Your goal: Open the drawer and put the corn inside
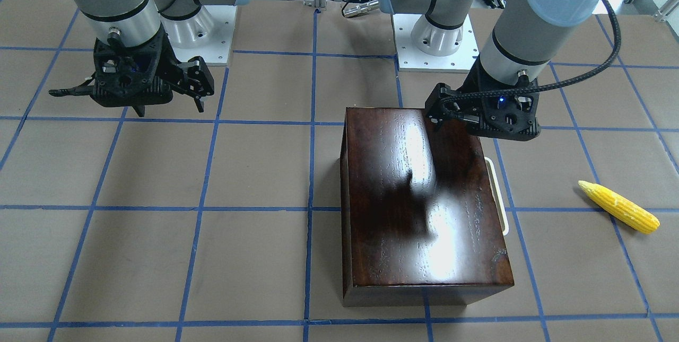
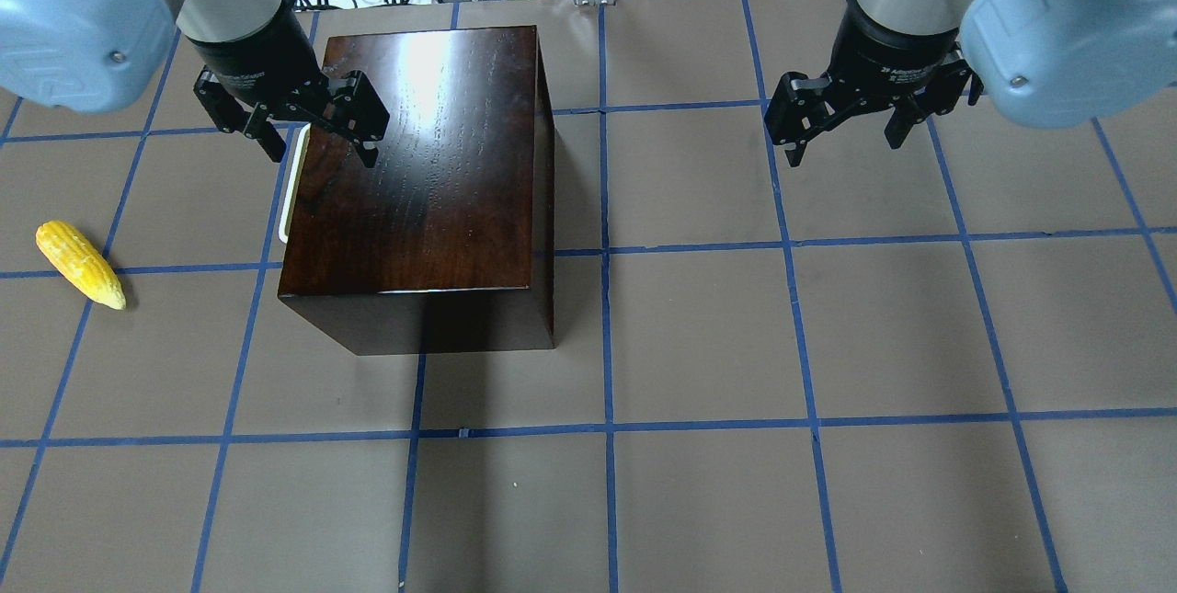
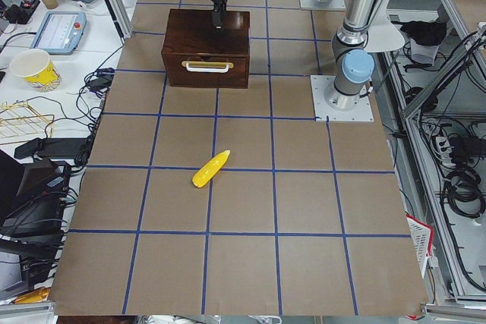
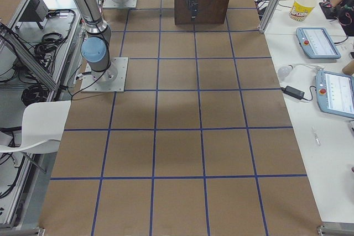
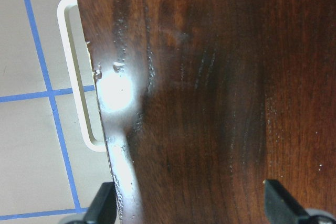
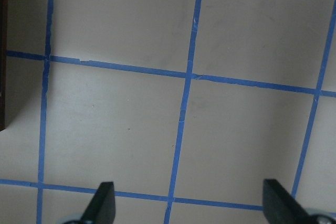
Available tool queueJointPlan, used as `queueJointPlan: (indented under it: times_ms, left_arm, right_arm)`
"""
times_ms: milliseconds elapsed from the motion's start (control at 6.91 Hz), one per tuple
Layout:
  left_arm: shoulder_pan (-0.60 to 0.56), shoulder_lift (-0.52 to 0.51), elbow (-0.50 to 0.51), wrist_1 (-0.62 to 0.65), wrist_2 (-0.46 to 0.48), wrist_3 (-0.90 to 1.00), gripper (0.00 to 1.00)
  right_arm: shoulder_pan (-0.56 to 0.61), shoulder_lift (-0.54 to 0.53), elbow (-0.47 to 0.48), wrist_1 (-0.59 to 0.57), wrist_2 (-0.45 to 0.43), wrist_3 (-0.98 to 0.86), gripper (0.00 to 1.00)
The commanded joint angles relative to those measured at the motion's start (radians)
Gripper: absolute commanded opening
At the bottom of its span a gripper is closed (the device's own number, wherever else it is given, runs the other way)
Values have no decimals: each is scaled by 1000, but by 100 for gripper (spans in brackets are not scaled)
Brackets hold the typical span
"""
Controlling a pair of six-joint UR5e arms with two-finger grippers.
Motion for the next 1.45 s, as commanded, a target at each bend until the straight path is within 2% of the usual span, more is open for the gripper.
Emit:
queueJointPlan:
  times_ms: [0, 1302]
  left_arm:
    - [2, -1, 0, 4, -4, -1, 100]
    - [8, -4, 5, 11, -7, 13, 100]
  right_arm:
    - [2, 0, 0, 0, 0, 0, 100]
    - [-1, 0, 0, 0, 0, 0, 100]
